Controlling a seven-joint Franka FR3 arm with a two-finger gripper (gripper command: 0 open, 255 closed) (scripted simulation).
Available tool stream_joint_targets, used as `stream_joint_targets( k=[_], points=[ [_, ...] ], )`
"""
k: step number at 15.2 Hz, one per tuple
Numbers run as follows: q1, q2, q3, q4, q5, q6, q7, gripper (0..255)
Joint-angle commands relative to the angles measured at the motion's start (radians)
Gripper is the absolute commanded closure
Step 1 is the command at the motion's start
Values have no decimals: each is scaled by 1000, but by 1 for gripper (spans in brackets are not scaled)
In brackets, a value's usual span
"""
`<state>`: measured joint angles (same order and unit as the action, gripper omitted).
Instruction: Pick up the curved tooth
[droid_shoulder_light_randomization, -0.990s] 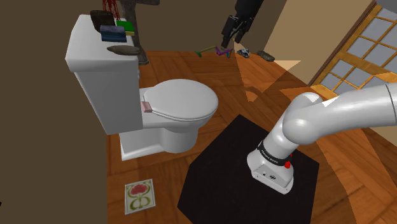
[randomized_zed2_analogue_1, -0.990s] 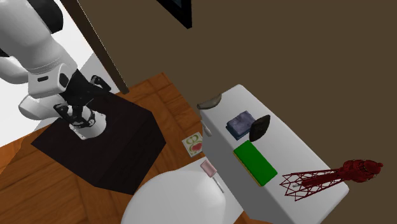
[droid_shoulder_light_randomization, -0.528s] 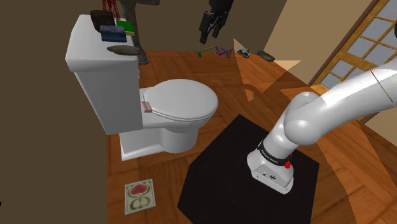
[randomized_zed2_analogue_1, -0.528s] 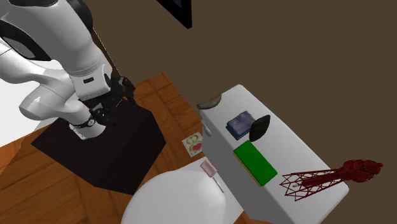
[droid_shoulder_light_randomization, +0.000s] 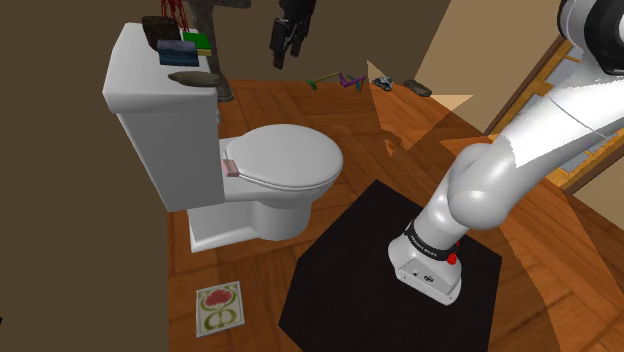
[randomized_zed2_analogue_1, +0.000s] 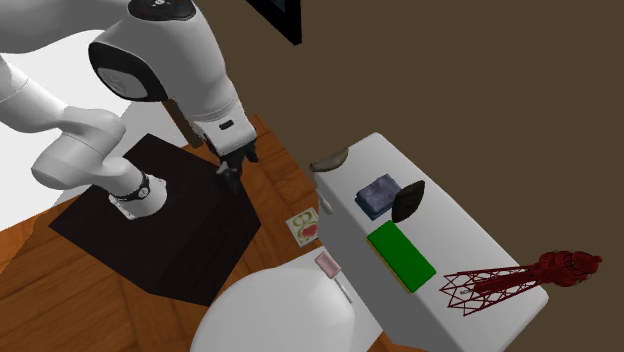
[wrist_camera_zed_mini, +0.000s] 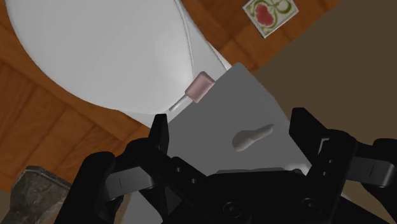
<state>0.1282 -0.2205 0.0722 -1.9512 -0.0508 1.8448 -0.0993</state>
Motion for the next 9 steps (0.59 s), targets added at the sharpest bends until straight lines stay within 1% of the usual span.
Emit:
stream_joint_targets(
  k=[1,9],
  points=[
    [15,80,16,79,-5,-4,-18,0],
    [74,373,75,393,-47,-49,-89,0]
  ],
)
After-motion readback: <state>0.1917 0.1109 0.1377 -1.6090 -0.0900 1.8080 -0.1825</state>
